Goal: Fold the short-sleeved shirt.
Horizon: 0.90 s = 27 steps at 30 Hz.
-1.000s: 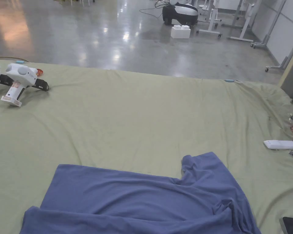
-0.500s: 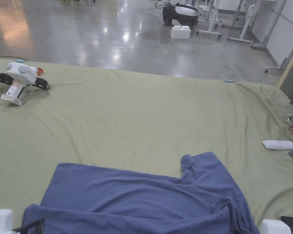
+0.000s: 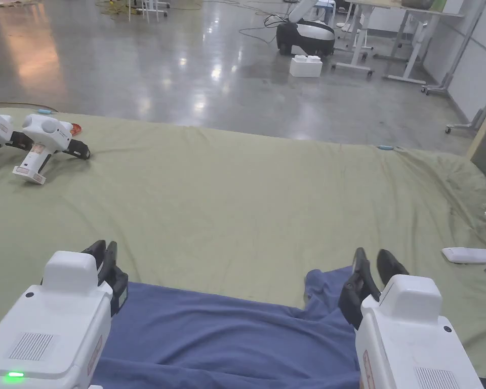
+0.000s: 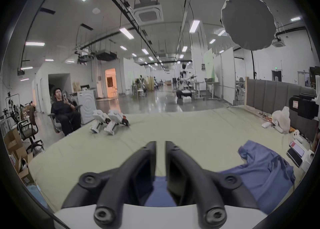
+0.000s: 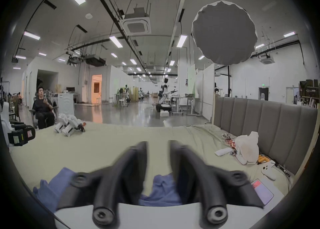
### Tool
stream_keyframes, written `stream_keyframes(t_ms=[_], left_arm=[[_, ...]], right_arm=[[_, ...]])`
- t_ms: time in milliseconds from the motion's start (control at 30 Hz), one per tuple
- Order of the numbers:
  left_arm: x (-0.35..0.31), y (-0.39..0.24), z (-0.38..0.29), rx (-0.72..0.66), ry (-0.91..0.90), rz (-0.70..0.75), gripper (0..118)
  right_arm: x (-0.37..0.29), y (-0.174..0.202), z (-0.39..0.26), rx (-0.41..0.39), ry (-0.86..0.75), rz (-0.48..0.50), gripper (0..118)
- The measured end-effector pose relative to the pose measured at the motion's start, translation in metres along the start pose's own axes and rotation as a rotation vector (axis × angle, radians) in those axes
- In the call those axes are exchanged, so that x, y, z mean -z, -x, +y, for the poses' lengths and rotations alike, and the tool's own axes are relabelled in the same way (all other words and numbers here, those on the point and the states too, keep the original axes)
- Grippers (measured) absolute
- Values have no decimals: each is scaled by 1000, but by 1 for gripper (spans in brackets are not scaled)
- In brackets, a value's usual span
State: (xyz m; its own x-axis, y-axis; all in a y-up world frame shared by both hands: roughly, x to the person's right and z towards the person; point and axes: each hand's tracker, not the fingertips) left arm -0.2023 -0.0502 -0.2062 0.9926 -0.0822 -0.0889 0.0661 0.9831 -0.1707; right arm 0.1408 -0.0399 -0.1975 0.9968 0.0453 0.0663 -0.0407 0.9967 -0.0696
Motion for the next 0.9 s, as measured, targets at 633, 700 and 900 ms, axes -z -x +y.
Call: stream_keyframes(t_ms=[633,700,900], left_arm=[[133,70,-65,-126,569,-83,0],[158,78,-76,-175,654,-98,3],[204,77,-79,-246,789,-93,47]], right_arm=[[27,-16,-31,31,129,-24,0],[29,-20,-34,13,161,-24,0],[35,-34,-47,-2,225,-51,0]])
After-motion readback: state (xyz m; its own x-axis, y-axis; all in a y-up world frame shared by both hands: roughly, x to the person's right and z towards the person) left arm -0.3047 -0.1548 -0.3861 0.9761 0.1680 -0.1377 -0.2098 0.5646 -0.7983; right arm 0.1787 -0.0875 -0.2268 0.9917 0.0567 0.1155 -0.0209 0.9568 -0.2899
